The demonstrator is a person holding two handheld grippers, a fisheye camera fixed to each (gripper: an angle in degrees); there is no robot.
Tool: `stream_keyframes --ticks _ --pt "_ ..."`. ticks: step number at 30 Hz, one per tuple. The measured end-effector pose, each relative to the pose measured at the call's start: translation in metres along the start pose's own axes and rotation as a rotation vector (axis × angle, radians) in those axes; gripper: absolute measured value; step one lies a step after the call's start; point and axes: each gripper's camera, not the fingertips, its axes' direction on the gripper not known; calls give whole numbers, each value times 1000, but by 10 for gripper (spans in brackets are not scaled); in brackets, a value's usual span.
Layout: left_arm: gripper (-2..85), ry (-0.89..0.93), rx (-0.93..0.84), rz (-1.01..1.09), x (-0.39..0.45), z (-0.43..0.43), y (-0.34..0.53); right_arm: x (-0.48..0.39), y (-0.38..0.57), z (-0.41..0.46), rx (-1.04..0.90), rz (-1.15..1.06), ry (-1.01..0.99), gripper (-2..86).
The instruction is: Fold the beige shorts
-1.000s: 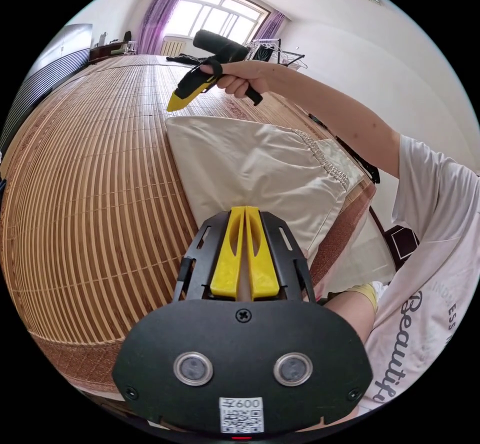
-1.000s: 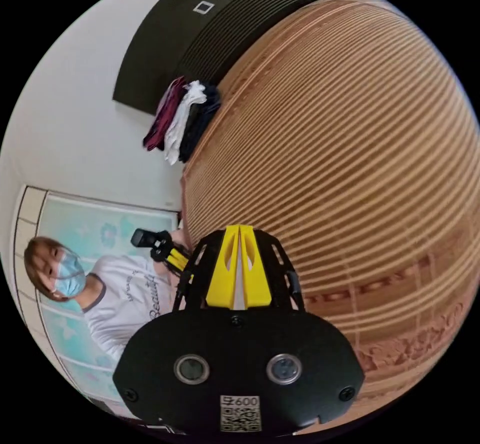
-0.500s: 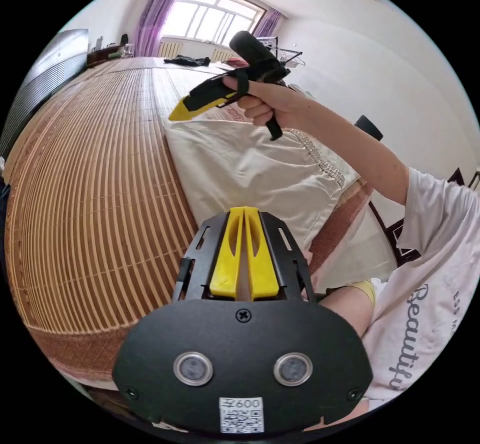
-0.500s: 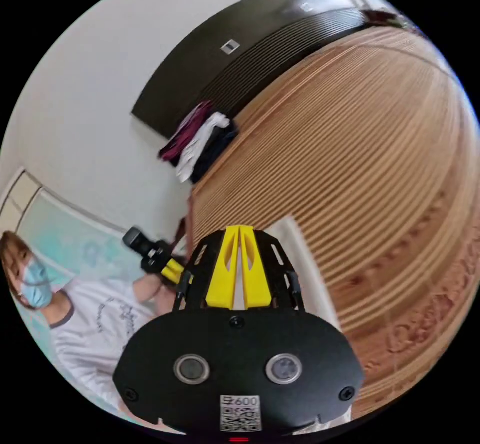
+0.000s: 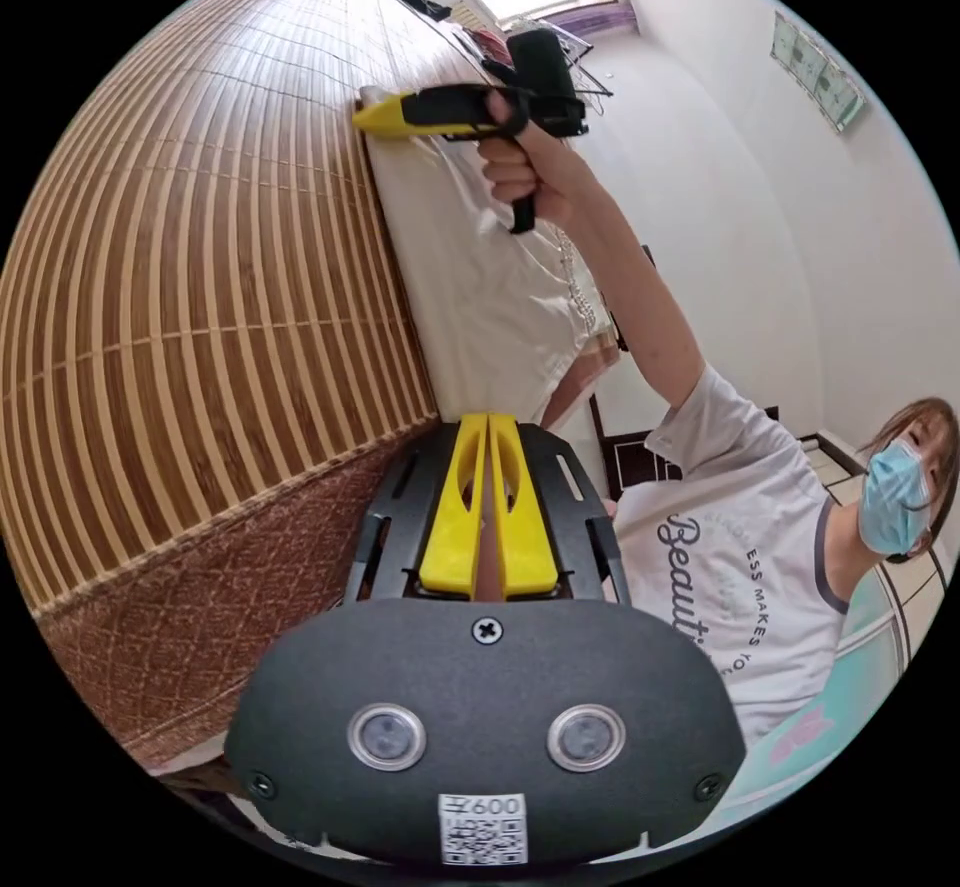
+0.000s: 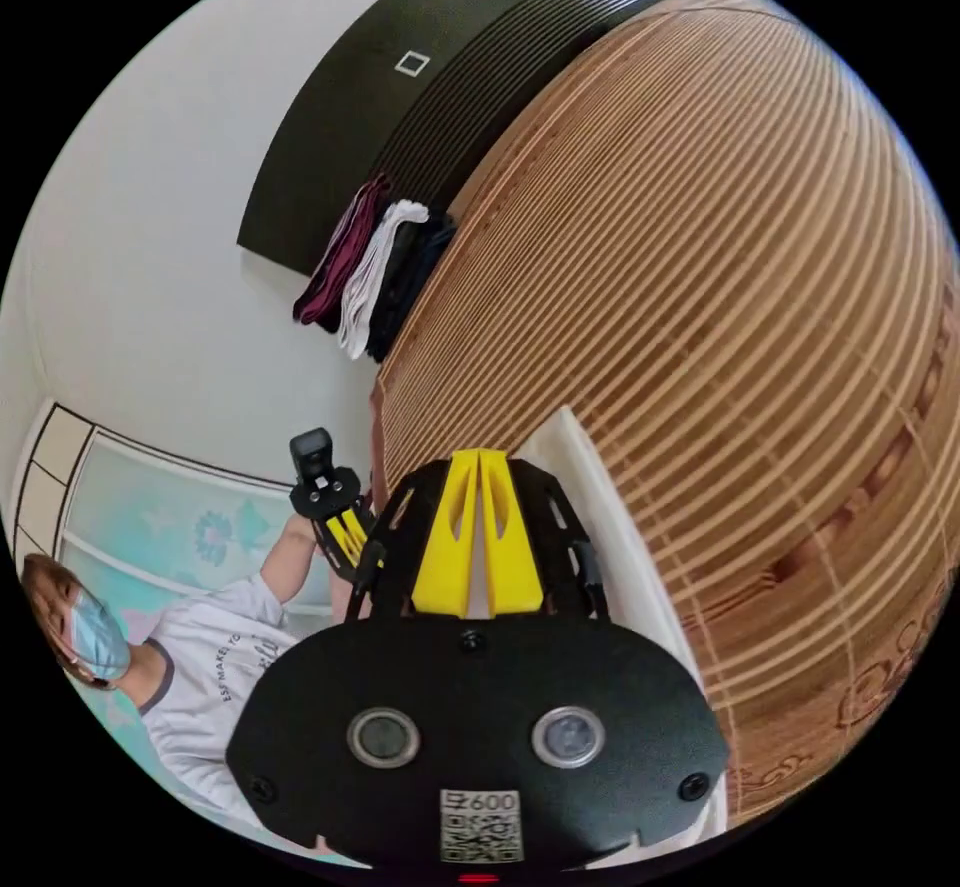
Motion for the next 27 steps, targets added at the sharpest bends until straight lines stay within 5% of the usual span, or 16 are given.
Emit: stream_keyframes --ticks 6,9,16,22,27 --pt "2 -59 -52 43 -1 9 -7 -7 -23 -75 239 29 234 -8" --pt "2 -72 -38 34 -3 9 -3 -54 -17 -104 327 -104 157 -8" --pt "2 -183 58 35 9 -16 -36 -135 7 -126 140 -168 268 -8" --pt "3 -467 258 16 36 15 -212 -103 -27 -131 199 4 199 -8" --pt "4 -916 68 39 30 115 -288 -80 -29 -151 118 102 332 -8"
